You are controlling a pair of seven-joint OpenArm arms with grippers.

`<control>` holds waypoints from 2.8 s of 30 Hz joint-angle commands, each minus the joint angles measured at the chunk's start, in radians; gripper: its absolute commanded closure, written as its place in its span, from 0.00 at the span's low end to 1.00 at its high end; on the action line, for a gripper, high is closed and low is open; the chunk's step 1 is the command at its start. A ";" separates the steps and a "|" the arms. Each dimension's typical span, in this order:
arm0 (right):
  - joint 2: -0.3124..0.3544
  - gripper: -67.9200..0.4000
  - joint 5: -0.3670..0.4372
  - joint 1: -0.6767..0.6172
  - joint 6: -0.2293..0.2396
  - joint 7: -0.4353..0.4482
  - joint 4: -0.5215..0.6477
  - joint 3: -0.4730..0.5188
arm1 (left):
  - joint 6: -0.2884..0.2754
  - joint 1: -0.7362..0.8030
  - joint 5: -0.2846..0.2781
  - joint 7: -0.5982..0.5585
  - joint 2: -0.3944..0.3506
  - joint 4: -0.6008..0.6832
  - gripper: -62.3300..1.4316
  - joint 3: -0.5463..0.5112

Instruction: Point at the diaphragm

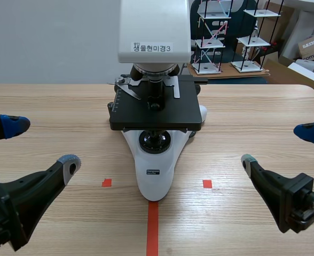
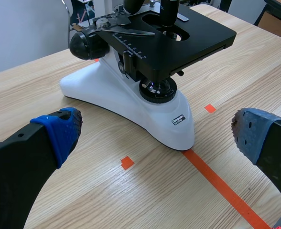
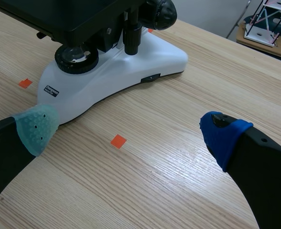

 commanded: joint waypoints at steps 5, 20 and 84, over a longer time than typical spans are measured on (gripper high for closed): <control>0.008 0.03 0.010 -0.002 -0.004 0.019 0.012 0.012 | -0.001 0.002 -0.010 -0.014 0.002 0.012 0.00 -0.003; 0.008 0.03 0.010 -0.002 -0.003 0.042 0.012 0.012 | 0.004 0.002 -0.010 -0.015 0.002 0.012 0.00 -0.003; 0.008 0.03 0.010 -0.002 -0.003 0.027 0.012 0.012 | -0.008 -0.747 0.450 -1.081 0.459 -1.312 0.93 0.448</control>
